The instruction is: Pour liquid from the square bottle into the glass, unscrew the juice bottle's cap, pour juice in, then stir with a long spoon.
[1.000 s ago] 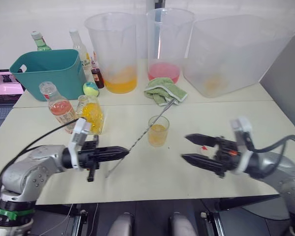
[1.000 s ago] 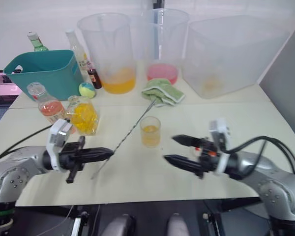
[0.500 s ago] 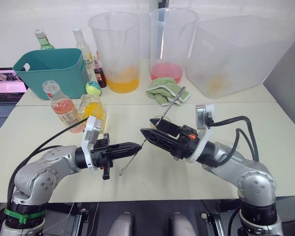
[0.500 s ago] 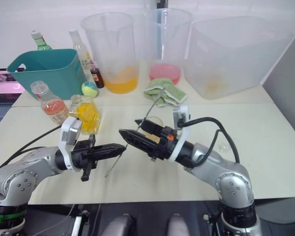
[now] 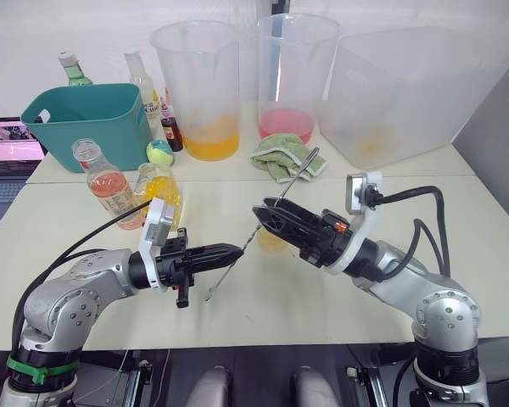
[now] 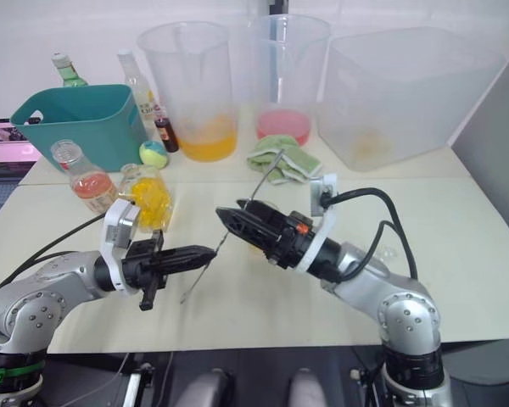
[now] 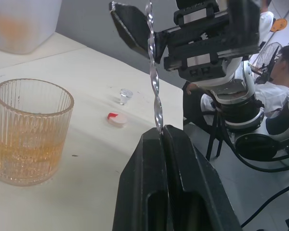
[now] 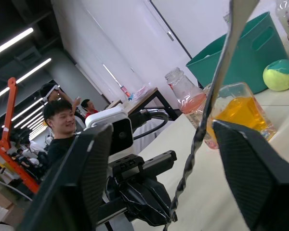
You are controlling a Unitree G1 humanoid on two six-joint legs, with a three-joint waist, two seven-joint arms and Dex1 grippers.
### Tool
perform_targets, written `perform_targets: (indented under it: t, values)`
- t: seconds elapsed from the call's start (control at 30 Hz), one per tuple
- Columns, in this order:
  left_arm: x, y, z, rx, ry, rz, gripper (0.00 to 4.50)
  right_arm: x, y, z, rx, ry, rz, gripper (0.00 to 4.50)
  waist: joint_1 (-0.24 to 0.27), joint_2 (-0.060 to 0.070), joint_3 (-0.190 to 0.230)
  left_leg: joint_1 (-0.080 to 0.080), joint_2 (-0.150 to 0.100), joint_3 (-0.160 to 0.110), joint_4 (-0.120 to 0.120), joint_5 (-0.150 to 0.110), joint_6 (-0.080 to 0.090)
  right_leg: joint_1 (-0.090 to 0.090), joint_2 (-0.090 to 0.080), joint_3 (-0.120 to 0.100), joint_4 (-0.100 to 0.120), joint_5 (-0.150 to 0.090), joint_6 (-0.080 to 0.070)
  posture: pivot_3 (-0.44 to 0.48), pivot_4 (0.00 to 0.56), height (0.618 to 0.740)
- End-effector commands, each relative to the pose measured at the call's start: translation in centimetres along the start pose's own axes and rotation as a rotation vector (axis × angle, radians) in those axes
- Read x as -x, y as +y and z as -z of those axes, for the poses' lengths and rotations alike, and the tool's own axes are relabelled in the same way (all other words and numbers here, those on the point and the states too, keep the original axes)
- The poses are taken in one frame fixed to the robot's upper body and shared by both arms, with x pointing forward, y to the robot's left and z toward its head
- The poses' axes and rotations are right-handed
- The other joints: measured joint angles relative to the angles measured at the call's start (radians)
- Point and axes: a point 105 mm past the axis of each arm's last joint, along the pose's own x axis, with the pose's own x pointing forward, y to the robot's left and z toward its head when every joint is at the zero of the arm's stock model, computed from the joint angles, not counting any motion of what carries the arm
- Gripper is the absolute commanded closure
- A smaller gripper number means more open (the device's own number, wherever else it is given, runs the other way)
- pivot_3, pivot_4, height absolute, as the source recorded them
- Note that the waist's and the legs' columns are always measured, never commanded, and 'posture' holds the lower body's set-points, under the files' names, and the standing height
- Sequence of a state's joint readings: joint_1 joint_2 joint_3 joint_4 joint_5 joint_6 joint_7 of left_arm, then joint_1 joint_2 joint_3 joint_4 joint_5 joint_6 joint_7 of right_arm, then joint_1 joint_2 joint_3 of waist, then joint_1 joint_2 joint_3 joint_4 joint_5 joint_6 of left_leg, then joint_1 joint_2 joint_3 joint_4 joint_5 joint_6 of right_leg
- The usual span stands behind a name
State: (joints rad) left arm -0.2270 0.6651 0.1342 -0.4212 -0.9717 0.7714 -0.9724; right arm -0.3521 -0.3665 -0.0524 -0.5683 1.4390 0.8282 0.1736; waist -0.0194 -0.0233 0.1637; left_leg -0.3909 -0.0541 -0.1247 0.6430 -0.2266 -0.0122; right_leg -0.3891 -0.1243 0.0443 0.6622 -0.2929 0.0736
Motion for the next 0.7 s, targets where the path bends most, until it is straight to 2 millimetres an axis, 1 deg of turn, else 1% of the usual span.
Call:
perform_targets:
  t: [0.03,0.23,0.33,0.47,0.6,0.63,0.67,0.7]
  values:
    - [0.2,-0.1,-0.5,-0.039,-0.006,0.001,4.5,0.1,0.9,-1.2,0.011,-0.05,-0.047,2.45,0.0,0.0,0.0,0.0,0.0,0.0,0.0,0.0,0.0,0.0,0.0,0.0,0.0,0.0,0.0,0.0,0.15,0.738]
    - [0.1,-0.2,-0.7,-0.049,-0.008,0.005,4.5,0.0,0.7,-0.9,0.017,-0.032,-0.038,4.46,0.0,0.0,0.0,0.0,0.0,0.0,0.0,0.0,0.0,0.0,0.0,0.0,0.0,0.0,0.0,0.0,0.15,0.738]
    - [0.1,-0.1,-0.8,-0.055,-0.01,0.004,4.5,0.0,0.5,-0.5,0.023,-0.011,-0.027,4.46,0.0,0.0,0.0,0.0,0.0,0.0,0.0,0.0,0.0,0.0,0.0,0.0,0.0,0.0,0.0,0.0,0.15,0.738]
    - [-0.1,0.2,-1.1,-0.069,-0.015,-0.012,4.5,0.0,0.5,-0.4,0.023,-0.008,-0.028,4.46,0.001,0.0,0.0,0.0,0.0,0.0,0.0,0.0,0.0,0.0,0.0,0.0,0.0,0.0,0.0,0.0,0.15,0.738]
    - [0.0,1.2,-0.7,-0.038,0.015,-0.086,4.5,0.0,0.4,-0.4,0.029,0.0,-0.019,4.46,0.001,0.0,0.0,0.0,0.0,0.0,0.0,0.0,0.0,0.0,0.0,0.0,0.0,0.0,0.0,0.0,0.15,0.738]
    - [0.0,1.3,-0.5,-0.042,0.021,-0.093,4.0,0.0,0.4,-0.4,0.03,-0.002,-0.02,4.5,0.001,0.0,0.0,0.0,0.0,0.0,0.0,0.0,0.0,0.0,0.0,0.0,0.0,0.0,0.0,0.0,0.15,0.738]
    - [0.1,1.4,-0.4,-0.044,0.028,-0.098,3.85,0.0,0.4,-0.5,0.032,-0.004,-0.021,4.5,0.001,0.0,0.0,0.0,0.0,0.0,0.0,0.0,0.0,0.0,0.0,0.0,0.0,0.0,0.0,0.0,0.15,0.738]
    - [0.2,1.4,-0.2,-0.048,0.032,-0.102,3.56,0.0,0.5,-0.7,0.038,-0.01,-0.025,4.5,0.001,0.0,0.0,0.0,0.0,0.0,0.0,0.0,0.0,0.0,0.0,0.0,0.0,0.0,0.0,0.0,0.15,0.738]
